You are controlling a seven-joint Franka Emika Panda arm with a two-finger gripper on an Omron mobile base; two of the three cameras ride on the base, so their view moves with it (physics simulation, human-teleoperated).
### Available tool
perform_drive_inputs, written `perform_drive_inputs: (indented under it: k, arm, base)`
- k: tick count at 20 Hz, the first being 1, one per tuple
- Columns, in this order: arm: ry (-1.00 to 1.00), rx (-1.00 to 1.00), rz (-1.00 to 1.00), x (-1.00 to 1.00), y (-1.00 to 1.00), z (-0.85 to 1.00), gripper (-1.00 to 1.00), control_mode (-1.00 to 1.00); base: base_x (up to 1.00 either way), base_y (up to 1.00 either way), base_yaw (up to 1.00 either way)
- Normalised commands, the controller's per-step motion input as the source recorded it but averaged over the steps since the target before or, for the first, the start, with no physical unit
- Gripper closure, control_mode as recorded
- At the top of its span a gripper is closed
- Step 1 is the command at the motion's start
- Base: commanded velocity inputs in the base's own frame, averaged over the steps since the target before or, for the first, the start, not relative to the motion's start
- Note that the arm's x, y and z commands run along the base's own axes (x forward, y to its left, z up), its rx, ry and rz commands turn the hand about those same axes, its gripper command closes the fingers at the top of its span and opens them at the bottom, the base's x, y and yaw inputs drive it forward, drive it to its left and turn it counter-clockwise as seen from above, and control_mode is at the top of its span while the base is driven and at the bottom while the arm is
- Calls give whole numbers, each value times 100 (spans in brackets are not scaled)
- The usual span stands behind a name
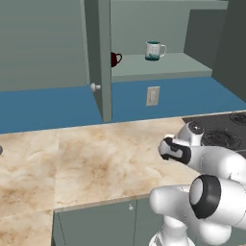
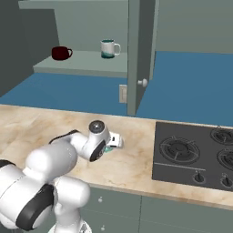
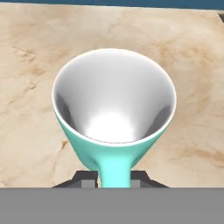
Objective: Pick the mug on the counter and place it in the cabinet with the handle facing the right, like the mugs already inside.
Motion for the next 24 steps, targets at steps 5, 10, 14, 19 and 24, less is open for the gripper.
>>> perform_drive_inputs:
  k: [5,10,14,19,24]
  arm:
    - [-12,-2,0,-7,48,42,100,-100]
    - [-8,0,0,-3,39,46,100,-100]
    - [-7,0,0,-7,37,52,100,-100]
    - [-7,0,0,-7,28,55,100,-100]
    - [-6,0,0,-6,19,55,100,-100]
  base:
    - [0,0,0]
    - [0,0,0]
    - [0,0,0]
    - [0,0,0]
    - [0,0,0]
